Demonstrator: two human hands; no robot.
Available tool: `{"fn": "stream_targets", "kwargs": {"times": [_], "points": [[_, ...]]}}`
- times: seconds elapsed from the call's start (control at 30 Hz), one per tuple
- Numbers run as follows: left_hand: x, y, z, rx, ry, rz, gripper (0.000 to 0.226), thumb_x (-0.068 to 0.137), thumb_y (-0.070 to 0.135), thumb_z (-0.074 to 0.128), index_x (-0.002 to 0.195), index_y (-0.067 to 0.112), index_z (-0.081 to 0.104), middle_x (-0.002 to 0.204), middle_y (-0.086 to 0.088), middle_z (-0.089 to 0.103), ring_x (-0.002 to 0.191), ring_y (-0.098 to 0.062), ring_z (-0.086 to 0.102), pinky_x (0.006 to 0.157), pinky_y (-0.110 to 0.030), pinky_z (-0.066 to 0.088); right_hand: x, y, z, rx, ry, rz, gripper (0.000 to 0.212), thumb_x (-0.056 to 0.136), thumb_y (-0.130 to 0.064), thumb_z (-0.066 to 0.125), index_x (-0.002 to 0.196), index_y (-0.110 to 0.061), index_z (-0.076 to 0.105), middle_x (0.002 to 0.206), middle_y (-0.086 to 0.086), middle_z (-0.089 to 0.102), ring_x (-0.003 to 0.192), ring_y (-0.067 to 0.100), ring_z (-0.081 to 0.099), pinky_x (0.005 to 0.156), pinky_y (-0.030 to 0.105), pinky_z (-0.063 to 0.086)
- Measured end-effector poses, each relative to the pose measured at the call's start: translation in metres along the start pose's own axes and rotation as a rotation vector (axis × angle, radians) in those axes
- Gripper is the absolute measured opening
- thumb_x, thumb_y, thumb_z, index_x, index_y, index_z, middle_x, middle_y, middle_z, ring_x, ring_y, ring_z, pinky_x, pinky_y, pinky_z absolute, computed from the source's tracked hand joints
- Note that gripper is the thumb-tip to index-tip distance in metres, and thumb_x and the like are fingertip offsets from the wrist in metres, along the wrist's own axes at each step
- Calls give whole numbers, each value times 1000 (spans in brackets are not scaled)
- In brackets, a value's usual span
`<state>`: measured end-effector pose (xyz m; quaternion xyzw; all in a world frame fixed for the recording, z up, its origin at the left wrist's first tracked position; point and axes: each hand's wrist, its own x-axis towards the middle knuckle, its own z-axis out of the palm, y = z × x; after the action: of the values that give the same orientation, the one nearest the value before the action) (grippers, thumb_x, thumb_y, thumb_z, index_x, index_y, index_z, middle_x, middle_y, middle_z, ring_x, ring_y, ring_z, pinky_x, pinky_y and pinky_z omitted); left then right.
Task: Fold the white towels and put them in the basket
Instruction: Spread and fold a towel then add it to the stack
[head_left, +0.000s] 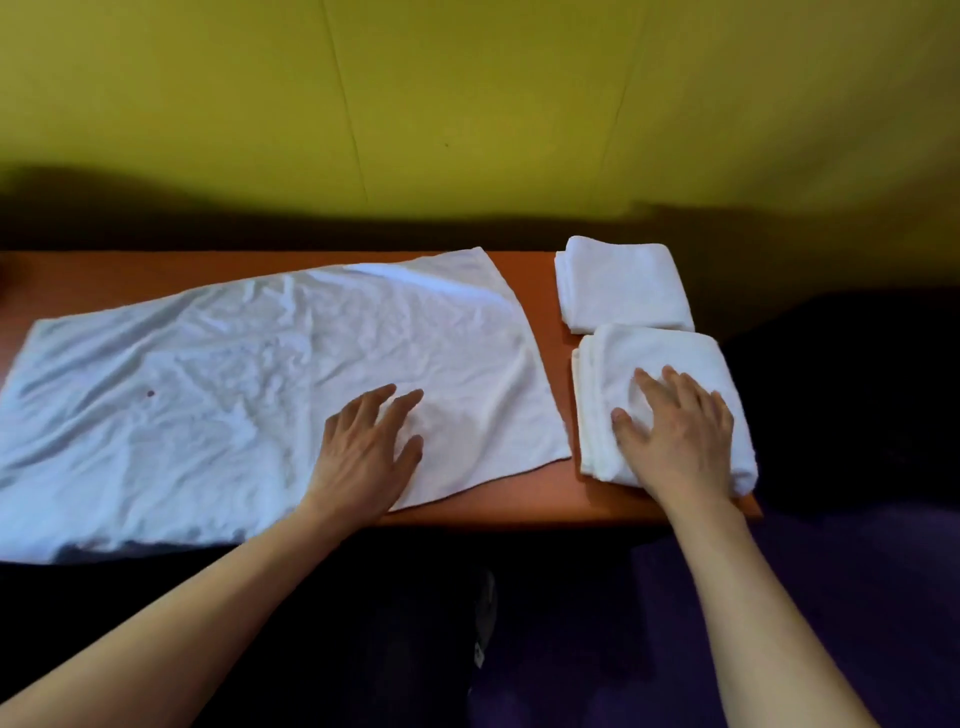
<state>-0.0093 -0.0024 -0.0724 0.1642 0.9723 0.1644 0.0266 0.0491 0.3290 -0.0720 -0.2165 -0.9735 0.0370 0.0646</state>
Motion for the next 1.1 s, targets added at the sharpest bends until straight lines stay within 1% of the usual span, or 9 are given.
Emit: {"fn": "stream_targets", "kwargs": {"times": [0.13, 0.27, 0.4, 0.5, 0.7, 0.87, 0.93, 1.0, 1.1], "points": [[-16, -50, -11, 60, 83, -164, 56, 96, 45, 45, 149, 27, 46, 155, -9, 40, 140, -33, 39, 113, -47, 28, -6, -50, 0, 170, 111, -161, 50, 94, -39, 58, 141, -20, 54, 149, 13, 48, 139, 32, 40, 119, 48, 27], [-30, -97, -13, 117, 124, -364, 58, 99, 44, 51, 153, 31, 38, 161, -10, 31, 148, -34, 27, 118, -51, 19, -10, -114, 9, 275, 44, -350, 50, 93, -33, 61, 141, -19, 56, 149, 12, 49, 136, 32, 45, 115, 46, 33], [-42, -150, -20, 145, 137, -611, 63, 99, 52, 39, 158, 38, 21, 167, -9, 15, 152, -36, 11, 120, -58, 8, -8, -166, 29, 236, -85, -448, 59, 97, -50, 49, 152, -30, 39, 160, 4, 34, 146, 24, 32, 120, 41, 24], [-50, -187, -27, 159, 112, -729, 66, 98, 59, 31, 159, 43, 9, 169, -7, 6, 154, -36, 4, 119, -63, 4, -5, -184, 49, 154, -181, -452, 70, 95, -65, 35, 157, -35, 20, 166, 1, 20, 152, 22, 18, 123, 46, 13], [-55, -236, -26, 140, 16, -726, 72, 92, 72, 19, 156, 48, -3, 169, -2, -7, 154, -35, -7, 117, -67, -8, -22, -185, 69, 130, -180, -357, 79, 90, -76, 15, 159, -37, 13, 167, -2, 14, 154, 18, 9, 123, 51, 4], [-26, -259, -32, 144, 25, -640, 73, 90, 73, 18, 155, 51, -7, 169, 1, -10, 155, -33, -10, 117, -65, -11, -26, -201, 67, 117, -182, -276, 75, 94, -73, 16, 159, -37, 8, 168, -1, 9, 155, 18, 3, 123, 51, 0], [-13, -269, -38, 142, 9, -605, 72, 92, 72, 23, 156, 51, -5, 169, 1, -8, 155, -33, -7, 117, -66, -10, -28, -210, 65, 104, -201, -250, 76, 94, -70, 24, 159, -35, 9, 168, 0, 7, 155, 18, 2, 123, 51, 0], [-4, -275, -44, 151, -14, -585, 70, 94, 70, 28, 156, 50, 2, 169, -1, -1, 154, -34, 0, 117, -64, -7, -30, -219, 61, 89, -173, -228, 74, 95, -67, 36, 158, -31, 22, 166, 3, 20, 153, 22, 15, 122, 50, 10], [4, -276, -58, 197, 168, -554, 58, 92, 65, 31, 141, 37, 47, 149, -12, 43, 134, -40, 39, 112, -59, 20, -16, -227, 54, 118, 2, -207, 57, 96, -56, 46, 140, -19, 54, 140, 10, 58, 128, 32, 52, 101, 49, 38]]}}
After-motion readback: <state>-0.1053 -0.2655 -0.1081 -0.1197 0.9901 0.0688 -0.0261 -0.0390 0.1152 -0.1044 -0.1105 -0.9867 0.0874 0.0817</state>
